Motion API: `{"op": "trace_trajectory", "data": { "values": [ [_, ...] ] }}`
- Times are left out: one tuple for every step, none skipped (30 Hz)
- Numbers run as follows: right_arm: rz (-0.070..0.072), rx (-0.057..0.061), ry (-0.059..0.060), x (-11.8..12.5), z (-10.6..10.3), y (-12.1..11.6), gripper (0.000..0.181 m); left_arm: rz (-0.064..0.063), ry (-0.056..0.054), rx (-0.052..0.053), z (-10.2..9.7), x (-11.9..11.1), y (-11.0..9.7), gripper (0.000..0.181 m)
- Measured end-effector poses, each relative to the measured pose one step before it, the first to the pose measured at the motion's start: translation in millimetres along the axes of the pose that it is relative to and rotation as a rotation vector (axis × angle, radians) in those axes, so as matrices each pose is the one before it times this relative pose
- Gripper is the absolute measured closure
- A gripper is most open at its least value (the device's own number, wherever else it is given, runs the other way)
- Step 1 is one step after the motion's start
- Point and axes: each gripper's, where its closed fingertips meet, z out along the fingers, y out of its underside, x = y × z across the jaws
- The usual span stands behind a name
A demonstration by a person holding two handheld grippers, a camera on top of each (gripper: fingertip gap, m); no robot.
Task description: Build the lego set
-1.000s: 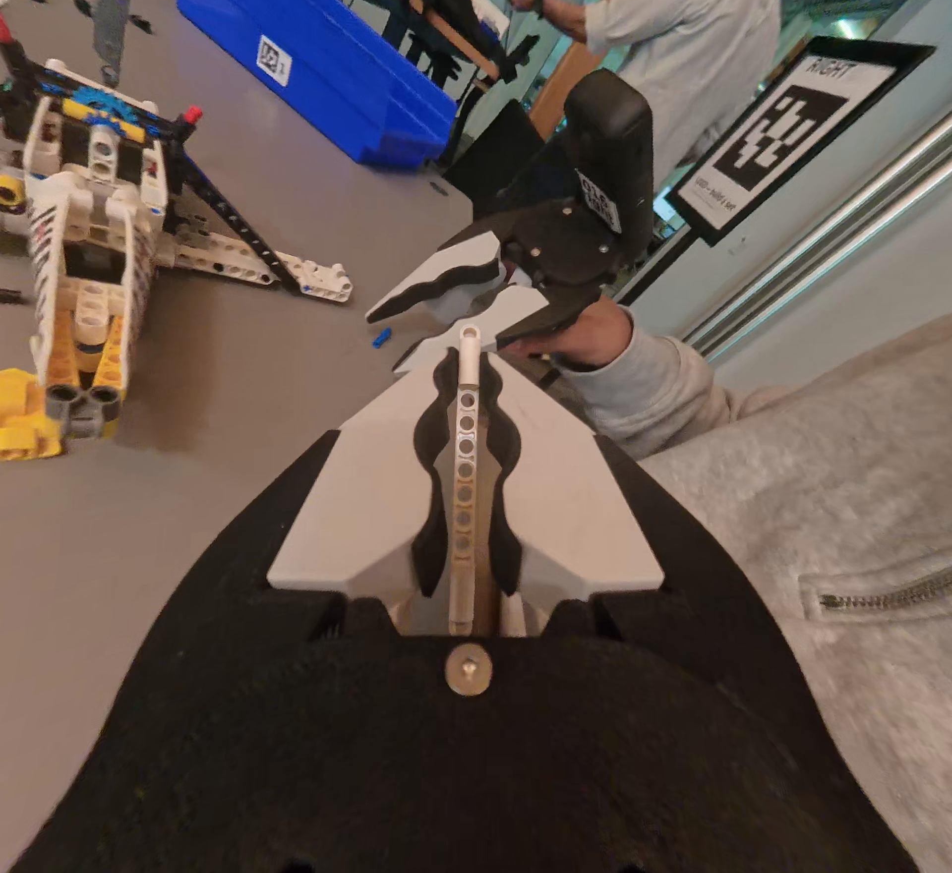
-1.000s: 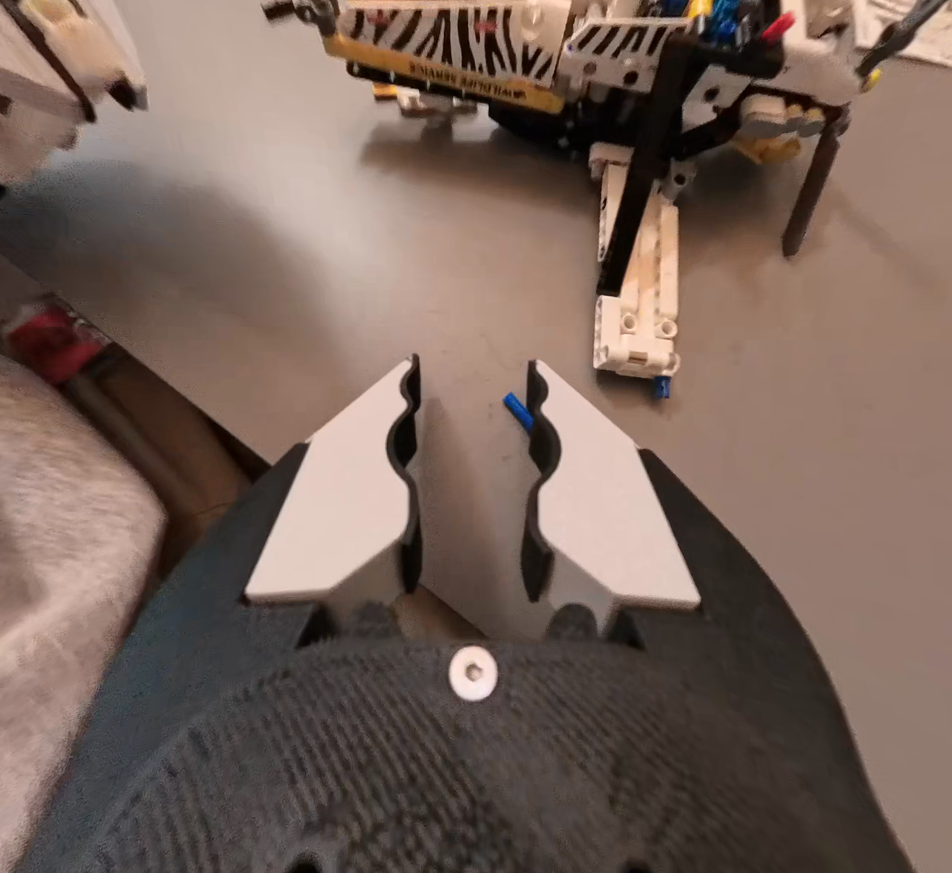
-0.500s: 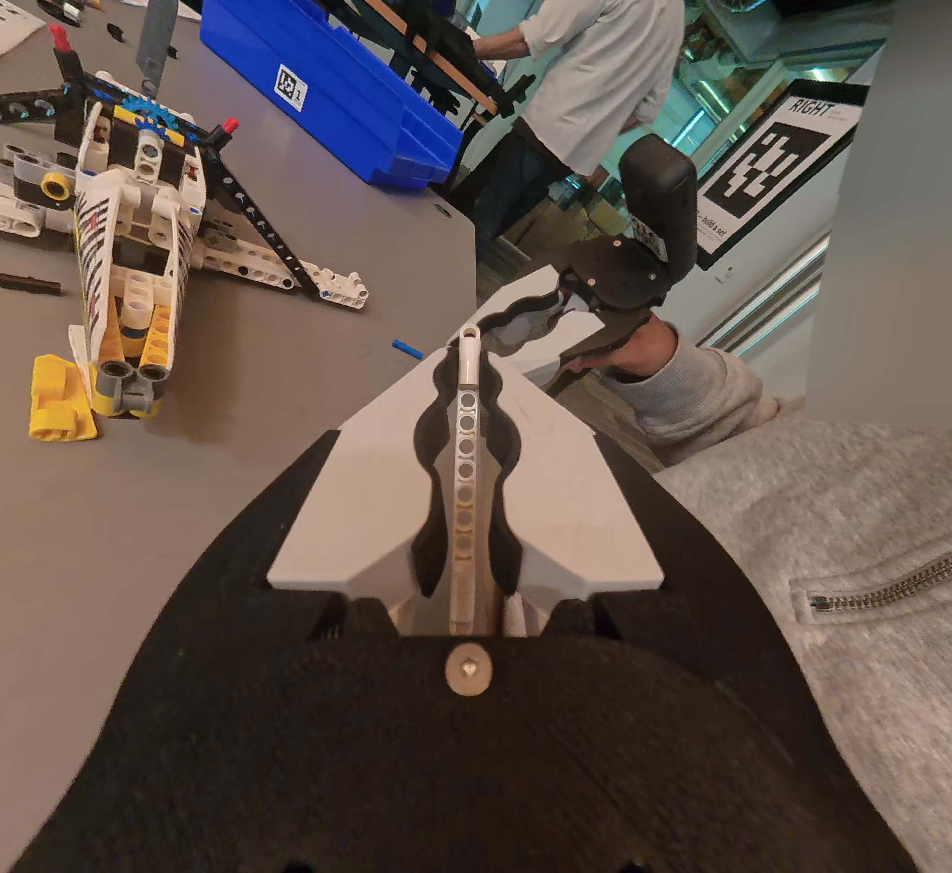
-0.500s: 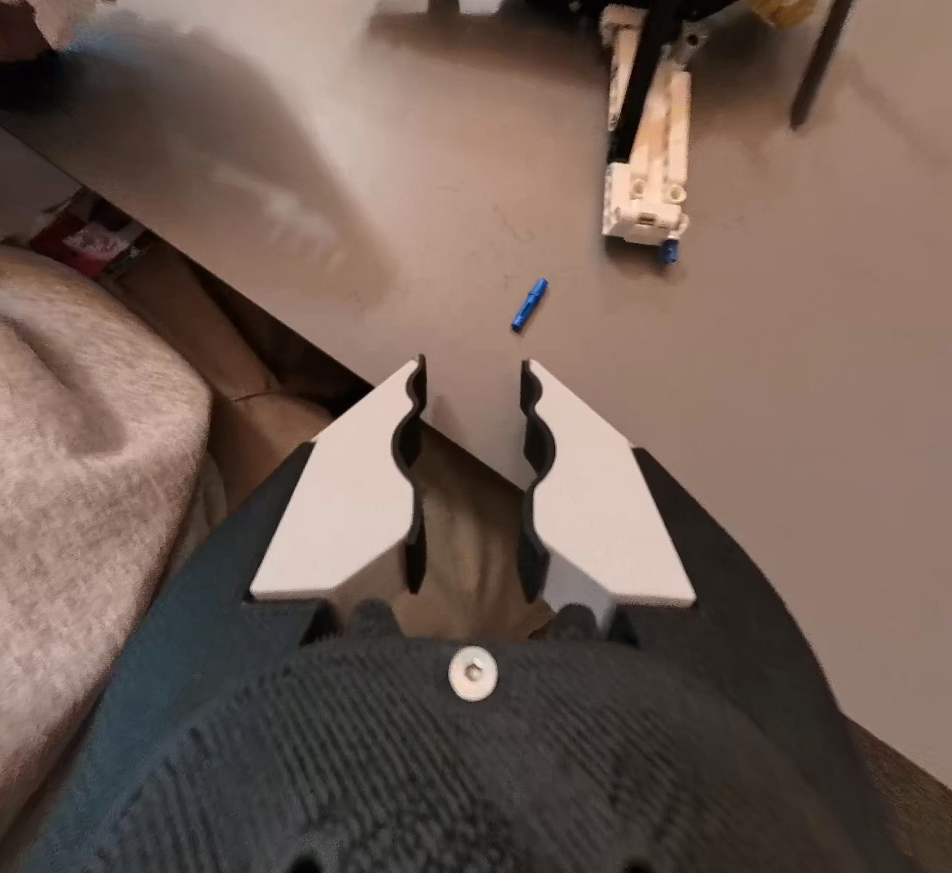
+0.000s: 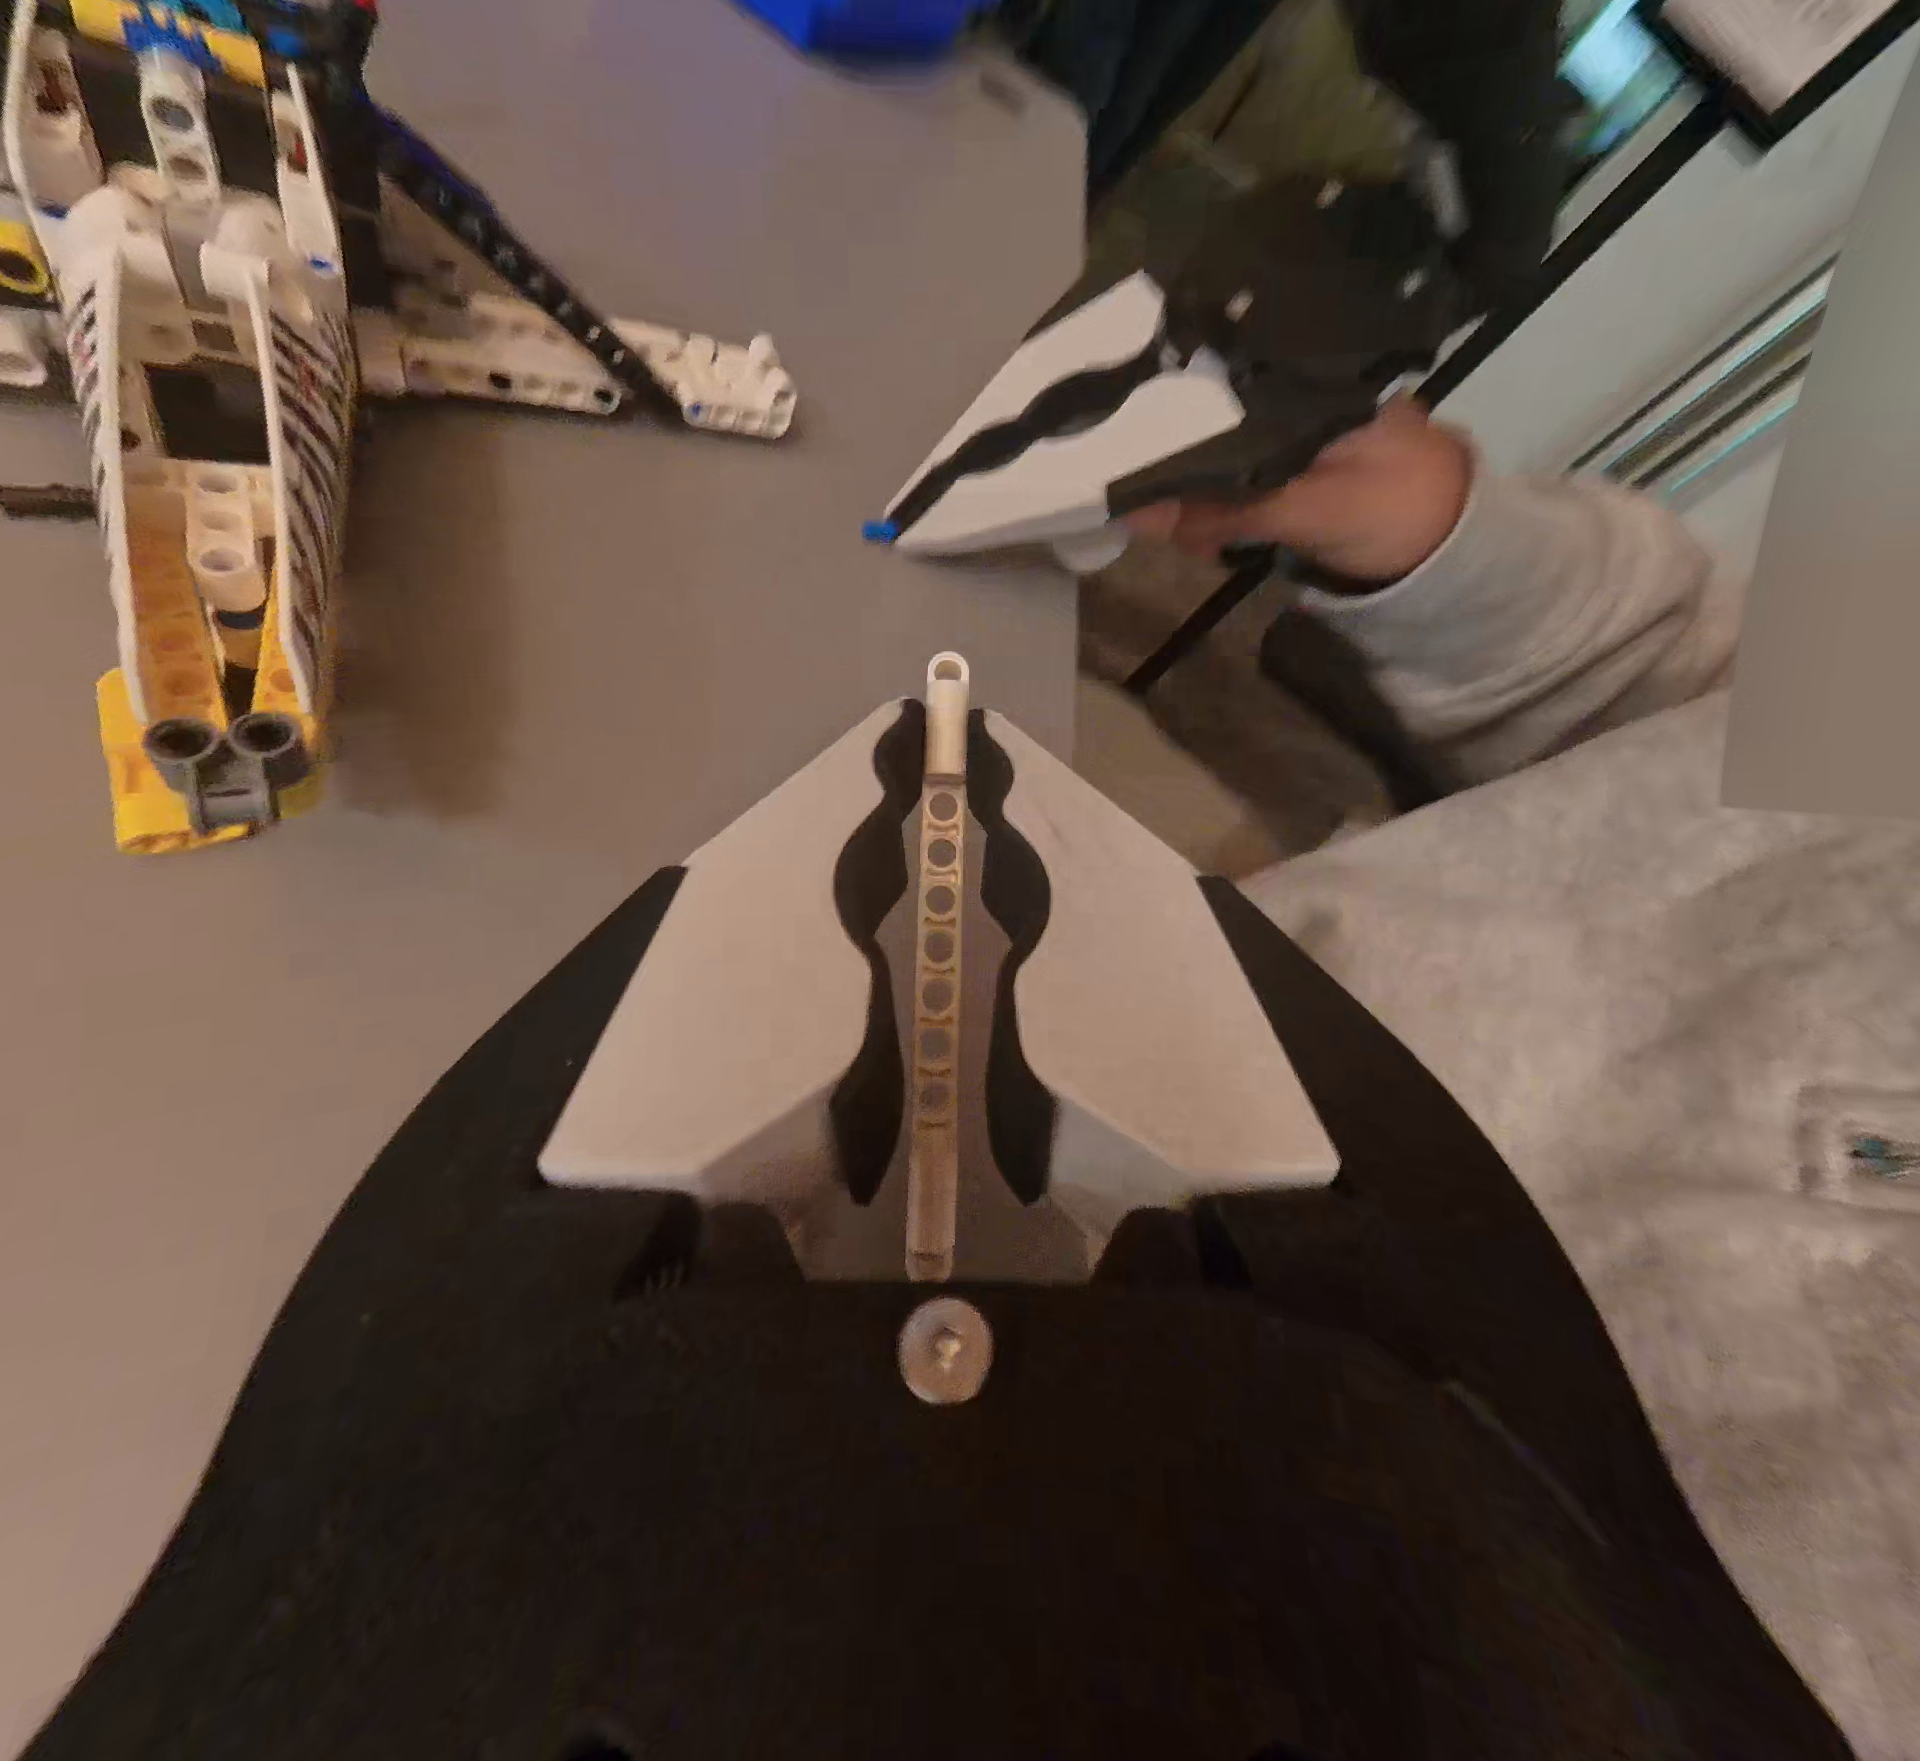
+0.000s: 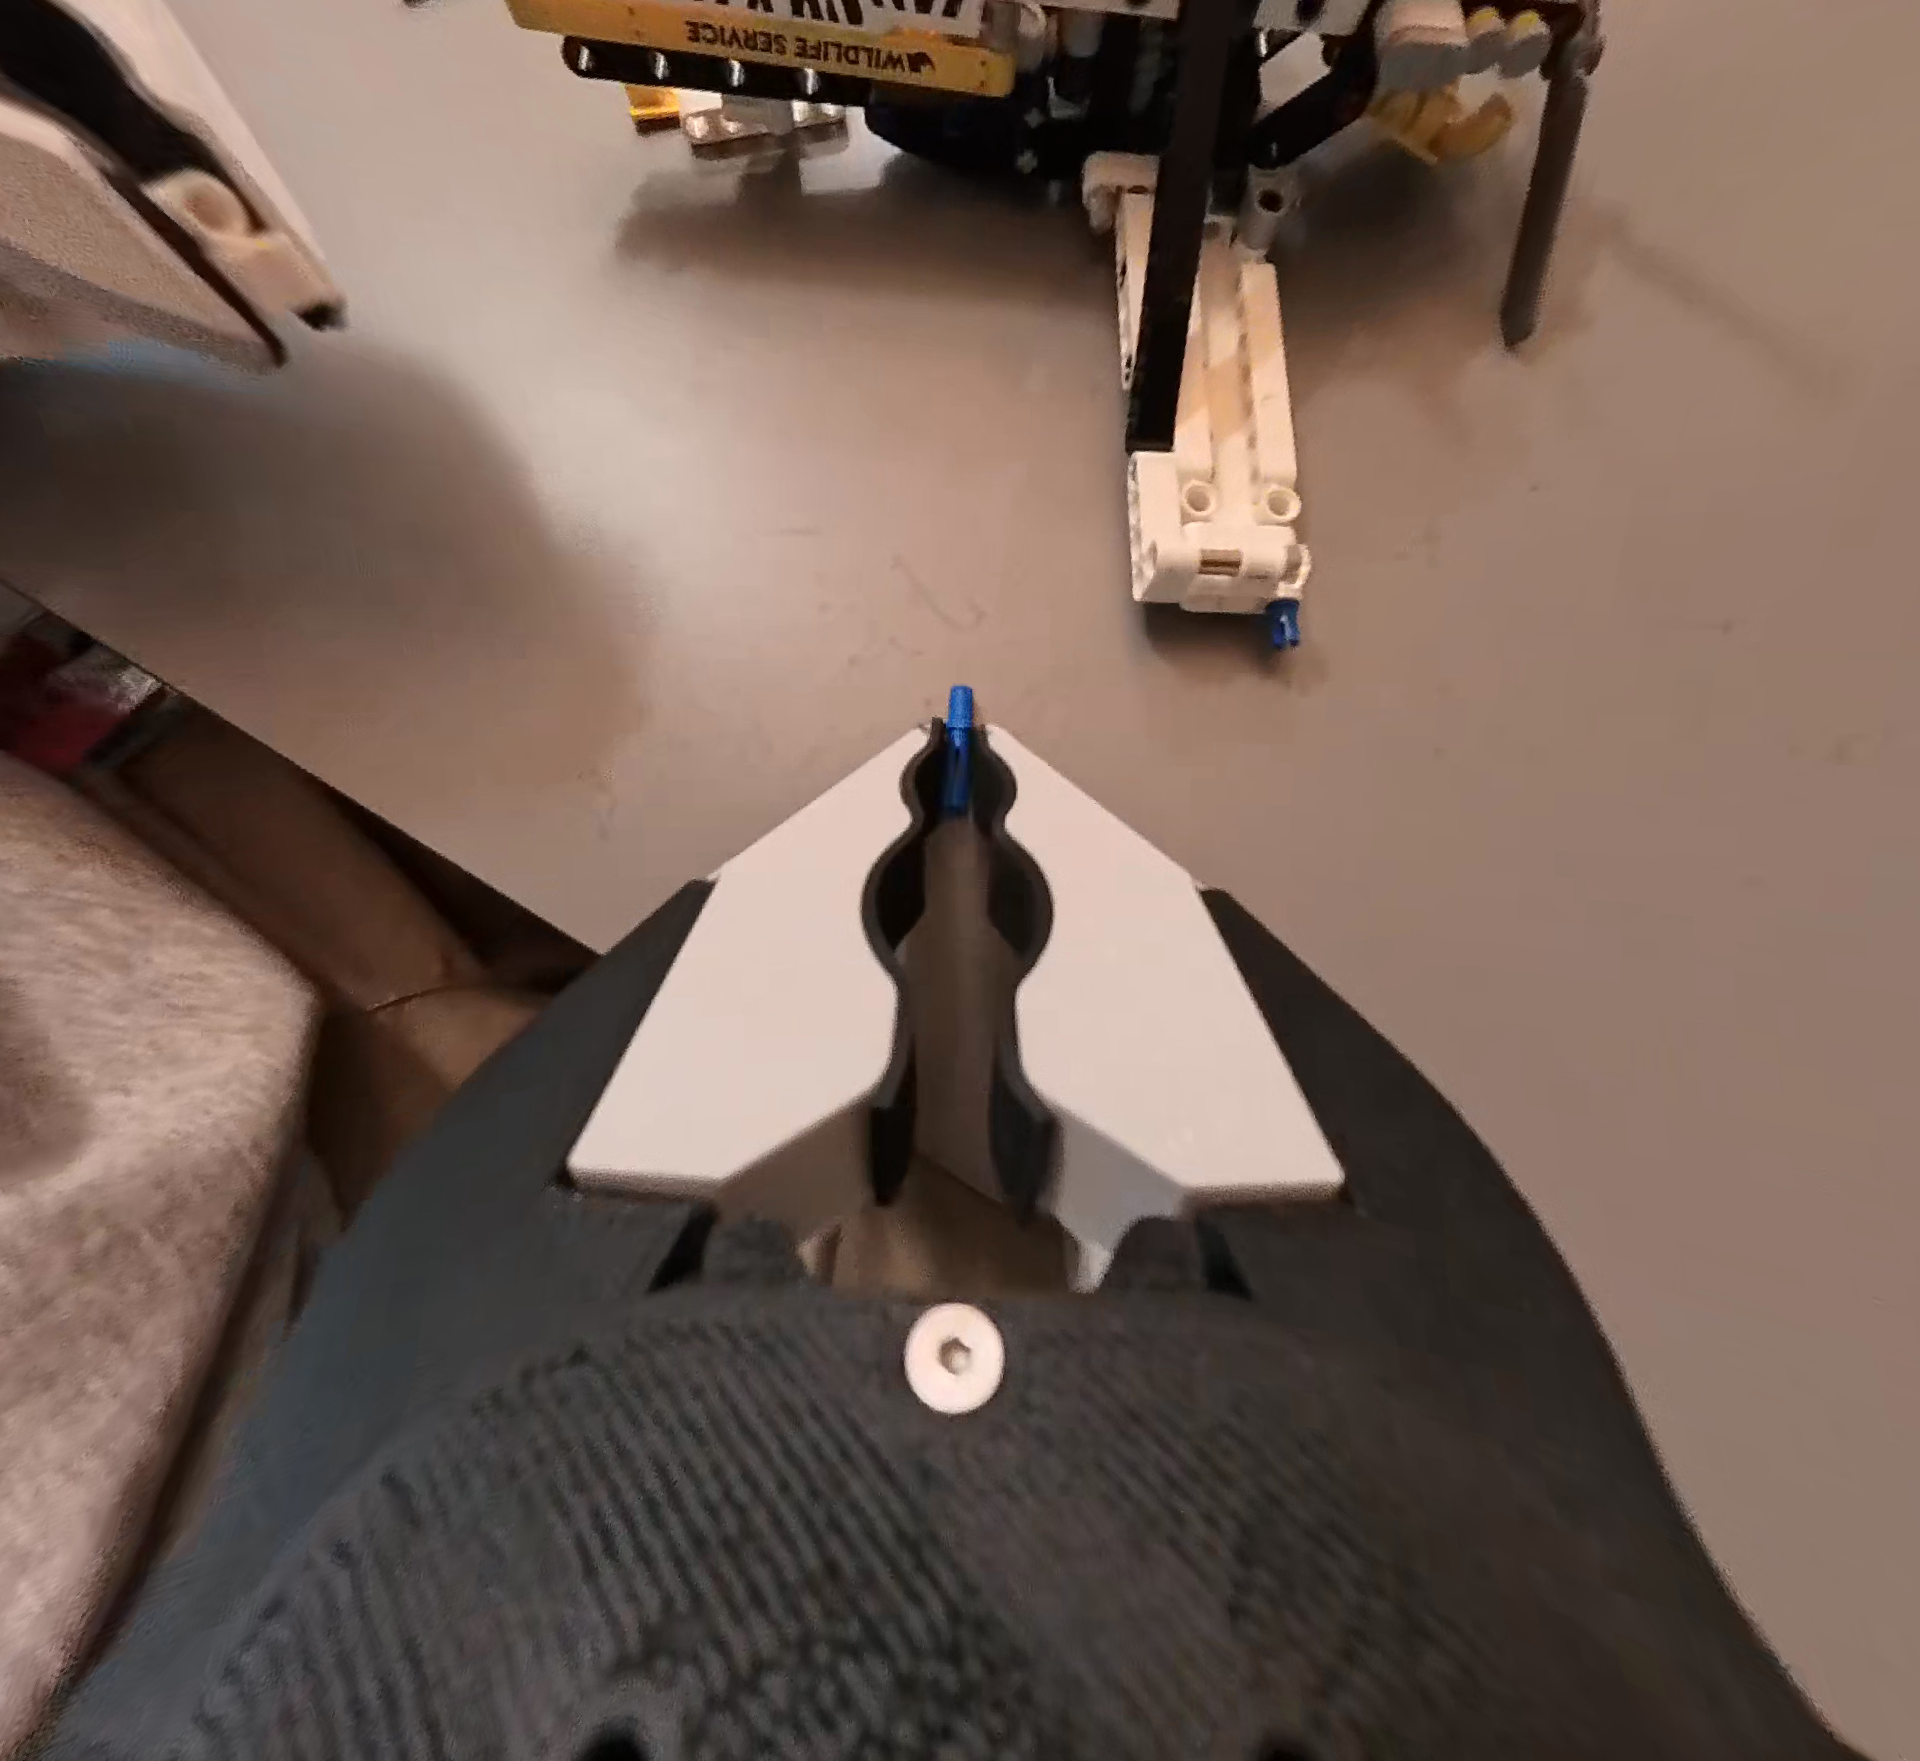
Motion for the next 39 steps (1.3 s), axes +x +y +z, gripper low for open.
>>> {"op": "trace_trajectory", "data": {
  "values": [
    [-0.0142, 0.0067, -0.0029, -0.99, 0.41, -0.46, 0.179, 0.0256, -0.0257, -0.0509, 1.53, -3.06, 5.52, 0.175],
    [-0.0249, 0.0073, -0.0159, -3.66, 0.44, -0.81, 0.179, 0.0236, -0.0223, -0.0477, 2.28, -2.57, 5.43, 0.175],
    [-0.0305, 0.0195, -0.0345, -7.88, 0.64, -3.08, 0.179, 0.0212, -0.0092, -0.0528, 3.26, -1.03, 6.46, 0.175],
    [-0.0354, 0.0364, -0.0523, -12.13, 0.52, -6.17, 0.179, 0.0206, 0.0015, -0.0571, 3.99, 0.53, 7.05, 0.174],
    [-0.0413, 0.0427, -0.058, -13.8, 0.58, -8.03, 0.179, 0.0193, 0.0019, -0.0568, 4.45, 0.46, 7.11, 0.174],
    [-0.0483, 0.0364, -0.0458, -12.16, 1.14, -7.94, 0.179, 0.0201, 0.0053, -0.0563, 4.87, 0.95, 6.91, 0.174],
    [-0.0568, 0.0246, -0.0366, -10.29, 1.73, -6.71, 0.179, 0.0215, 0.0113, -0.0503, 4.76, 1.83, 5.86, 0.173],
    [-0.0647, 0.015, -0.0417, -10.34, 2.15, -5.56, 0.179, 0.0189, 0.0259, -0.0102, 2.65, 4.06, -0.56, 0.173],
    [-0.0615, 0.0029, -0.029, -7.5, 2.82, -3.62, 0.179, 0.0094, 0.0136, -0.0131, 2.09, 1.37, -0.69, 0.173],
    [-0.059, -0.0085, -0.0248, -5.56, 3.19, -1.28, 0.179, 0.0114, 0.0173, -0.0084, 1.66, 1.64, -1.11, 0.173],
    [-0.0554, -0.0154, -0.0112, -2.68, 3.07, 0.57, 0.179, 0.0099, 0.016, -0.0118, 1.02, 1.38, -0.49, 0.173],
    [-0.0456, -0.0254, 0.0034, 0.47, 2.61, 2.64, 0.179, 0.0119, 0.0101, -0.011, 0.72, 0.58, -0.31, 0.174],
    [-0.0345, -0.0248, -0.0075, -0.12, 1.99, 2.91, 0.179, 0.0133, 0.0044, -0.0093, 0.31, 0.11, -0.11, 0.174],
    [-0.0215, -0.0122, -0.0196, -1.31, 1.13, 1.29, 0.179, 0.0085, 0.0017, -0.0064, 0.32, 0.1, -0.16, 0.173],
    [-0.0155, -0.0021, -0.0168, -0.61, -0.1, -0.06, 0.179, 0.0018, 0.0033, -0.0039, 0.42, 0.38, -0.33, 0.174],
    [-0.0195, -0.0038, -0.0193, -0.59, -0.79, 0.53, 0.179, -0.0058, 0.0078, -0.0008, 0.65, 0.8, -0.22, 0.173],
    [-0.02, -0.0027, -0.0215, -0.83, -1.21, 0.14, 0.179, -0.0159, 0.0136, -0.0003, 0.62, 1.28, -0.31, 0.174],
    [-0.0166, 0.0036, -0.014, 0.12, -1.49, -1.14, 0.179, -0.0136, 0.0128, -0.0002, 0.43, 0.87, -0.39, 0.174],
    [-0.0161, 0.0042, -0.0129, -0.09, -1.4, -1.66, 0.179, -0.0037, 0.013, -0.0026, 0.19, 0.86, 0.21, 0.173],
    [-0.0159, -0.0032, -0.0148, -0.45, -0.9, -0.85, 0.179, 0.0002, 0.007, -0.0022, -0.11, 0.06, 0.04, 0.173],
    [-0.0142, -0.0175, -0.0156, -0.7, 0.38, 1.17, 0.179, 0.0002, 0.0053, -0.0027, -0.06, -0.01, -0.05, 0.174],
    [-0.0176, -0.0229, -0.0179, -1.34, 1.24, 2.04, 0.179, 0.0019, 0.0048, -0.0016, 0.05, 0.05, 0.08, 0.174],
    [-0.0209, -0.0098, -0.0087, -0.74, 1.1, 0.25, 0.179, 0.0005, 0.0061, 0.0005, -0.13, -0.04, -0.09, 0.174],
    [-0.0192, -0.0044, -0.0038, 0.13, 0.23, -0.21, 0.179, -0.0035, 0.0078, 0.0031, -0.01, 0.08, -0.01, 0.174],
    [-0.0074, 0.0006, -0.0059, 0.33, -0.25, -0.71, 0.179, -0.0047, 0.0076, 0.0038, -0.07, 0.09, -0.04, 0.173],
    [-0.0016, 0.0084, -0.0073, 0.06, -0.49, -1.46, 0.179, -0.0036, 0.0058, 0.0037, 0.01, 0.05, -0.11, 0.174],
    [0.0004, 0.0041, -0.0073, -0.05, -0.09, -0.39, 0.179, -0.0016, 0.0035, 0.0026, -0.02, 0.04, -0.04, 0.174],
    [-0.0014, 0.0008, -0.0052, -0.07, 0.41, 0.19, 0.179, 0.0019, 0.0013, 0.0014, -0.01, 0.0, -0.11, 0.174],
    [0.0012, -0.0005, -0.008, -0.25, 0.38, 0.17, 0.179, 0.0045, -0.0006, 0.0009, 0.03, 0.01, 0.02, 0.174],
    [-0.0012, 0.0003, -0.0089, -0.31, 0.19, -0.04, 0.179, 0.0049, -0.0003, 0.0009, 0.03, 0.03, 0.02, 0.174],
    [-0.0027, 0.0027, -0.0072, -0.02, -0.07, -0.11, 0.179, 0.003, 0.0015, 0.0014, -0.06, 0.0, -0.04, 0.173],
    [0.0074, 0.0068, -0.0091, -0.08, 0.26, -0.11, 0.179, 0.0019, 0.0035, 0.0028, -0.01, 0.04, -0.07, 0.173],
    [0.0168, 0.0119, -0.013, -0.1, 0.36, 0.2, 0.18, 0.0007, 0.0042, 0.0042, 0.04, 0.03, -0.19, 0.173],
    [0.0192, 0.0162, -0.0149, -0.06, 0.43, 0.12, 0.179, 0.0047, 0.0033, 0.0035, -0.05, 0.04, 0.05, 0.173],
    [0.0187, 0.0166, -0.018, -0.34, 0.41, -0.03, 0.18, 0.0041, 0.0036, -0.0009, 0.0, 0.18, 0.19, 0.173],
    [0.0192, 0.0117, -0.0231, -0.92, 0.16, -0.27, 0.18, 0.006, 0.006, -0.0083, 0.17, 1.02, 0.48, 0.173],
    [0.0154, 0.0036, -0.019, -0.5, 0.09, -0.21, 0.18, 0.0066, 0.0005, -0.0103, -0.08, 0.35, 0.33, 0.173],
    [0.0044, -0.0021, -0.012, -0.03, -0.11, 0.02, 0.18, 0.0025, -0.001, -0.0109, -0.02, 0.03, 0.05, 0.173],
    [0.0001, -0.0053, -0.0089, -0.02, -0.01, 0.05, 0.18, 0.0039, -0.0007, -0.0106, 0.07, -0.06, 0.2, 0.173]
  ]
}}
